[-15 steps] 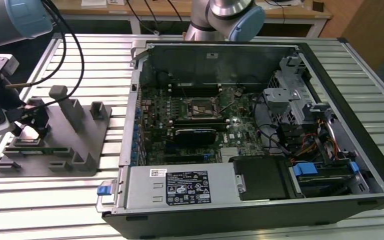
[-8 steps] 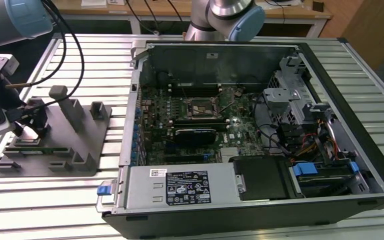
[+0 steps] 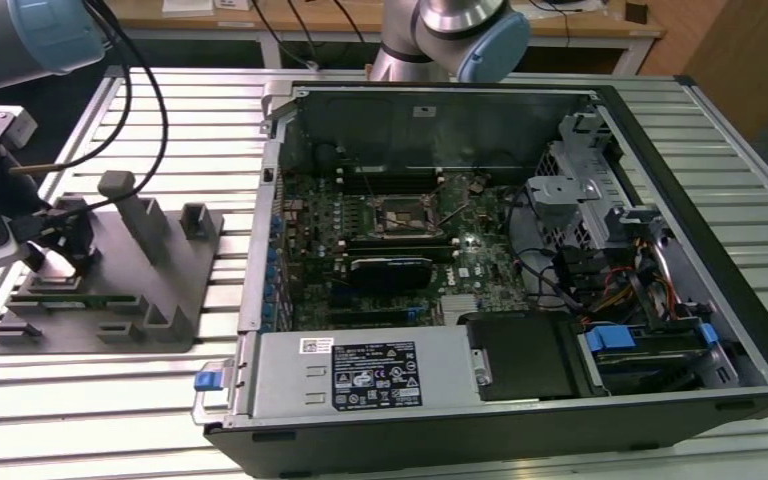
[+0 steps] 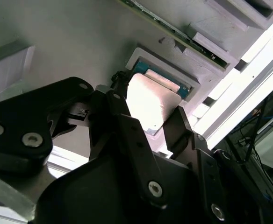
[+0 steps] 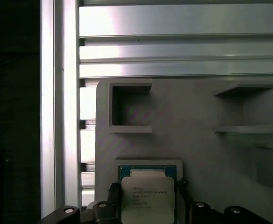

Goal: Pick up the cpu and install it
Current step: 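Pick up the cpu and move it towards the insertion slot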

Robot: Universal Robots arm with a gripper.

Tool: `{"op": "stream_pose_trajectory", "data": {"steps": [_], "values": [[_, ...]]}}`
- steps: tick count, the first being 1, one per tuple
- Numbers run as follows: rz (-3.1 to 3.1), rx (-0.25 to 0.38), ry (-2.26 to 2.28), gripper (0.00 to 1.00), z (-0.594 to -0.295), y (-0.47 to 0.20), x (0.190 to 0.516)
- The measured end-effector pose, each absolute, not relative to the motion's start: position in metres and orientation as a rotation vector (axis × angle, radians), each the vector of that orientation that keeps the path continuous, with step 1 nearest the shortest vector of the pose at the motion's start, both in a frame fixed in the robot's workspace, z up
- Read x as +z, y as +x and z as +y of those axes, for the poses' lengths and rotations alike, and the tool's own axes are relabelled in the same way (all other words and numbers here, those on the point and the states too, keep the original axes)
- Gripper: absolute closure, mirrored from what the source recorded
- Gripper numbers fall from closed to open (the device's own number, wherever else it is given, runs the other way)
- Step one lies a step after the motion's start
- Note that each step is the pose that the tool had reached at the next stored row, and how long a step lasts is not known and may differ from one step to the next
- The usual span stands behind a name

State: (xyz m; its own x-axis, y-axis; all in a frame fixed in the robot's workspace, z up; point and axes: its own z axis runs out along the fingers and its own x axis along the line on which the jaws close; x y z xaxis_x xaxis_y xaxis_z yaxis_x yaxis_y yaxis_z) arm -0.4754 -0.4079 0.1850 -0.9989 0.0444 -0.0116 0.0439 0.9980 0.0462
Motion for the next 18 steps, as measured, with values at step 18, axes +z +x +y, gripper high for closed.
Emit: {"op": "stream_pose_trajectory", "data": {"steps": [18], "values": [[3.127, 0.072, 0.069, 0.45, -0.408, -0.475, 0.212]]}}
